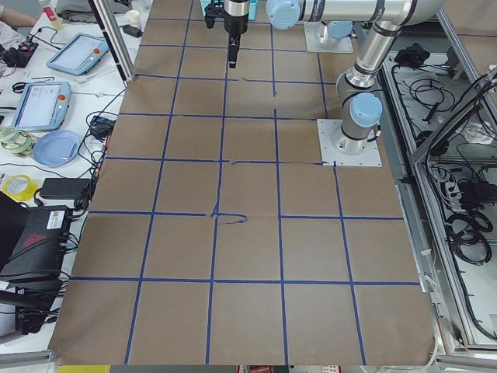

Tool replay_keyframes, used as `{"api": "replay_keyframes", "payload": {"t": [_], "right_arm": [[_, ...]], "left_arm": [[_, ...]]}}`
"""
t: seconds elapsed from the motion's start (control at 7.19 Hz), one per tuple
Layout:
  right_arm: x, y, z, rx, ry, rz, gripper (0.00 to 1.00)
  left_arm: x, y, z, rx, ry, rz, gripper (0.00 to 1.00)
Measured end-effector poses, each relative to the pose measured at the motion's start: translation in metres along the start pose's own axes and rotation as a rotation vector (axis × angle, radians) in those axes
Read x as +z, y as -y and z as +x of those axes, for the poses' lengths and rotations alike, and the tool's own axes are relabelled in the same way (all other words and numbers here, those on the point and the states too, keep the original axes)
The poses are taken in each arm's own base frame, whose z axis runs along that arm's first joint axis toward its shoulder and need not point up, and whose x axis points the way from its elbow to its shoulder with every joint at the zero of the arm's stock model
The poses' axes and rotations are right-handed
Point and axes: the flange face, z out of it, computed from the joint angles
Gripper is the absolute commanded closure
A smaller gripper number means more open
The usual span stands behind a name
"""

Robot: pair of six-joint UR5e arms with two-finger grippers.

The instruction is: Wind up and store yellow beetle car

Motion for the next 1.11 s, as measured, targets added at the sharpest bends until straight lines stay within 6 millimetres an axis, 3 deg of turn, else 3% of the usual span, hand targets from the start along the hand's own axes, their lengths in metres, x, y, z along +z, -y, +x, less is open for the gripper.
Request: {"api": "replay_keyframes", "payload": {"t": [0.56, 1.11], "right_arm": [[0.005, 0.002, -0.014, 0.056, 0.001, 0.001, 0.0], [0.005, 0.002, -0.014, 0.057, -0.001, 0.001, 0.0]], "left_arm": [[0.01, -0.003, 0.027, 0.032, -0.008, -0.021, 0.0], [0.004, -0.006, 0.029, 0.042, -0.002, -0.009, 0.0]]}}
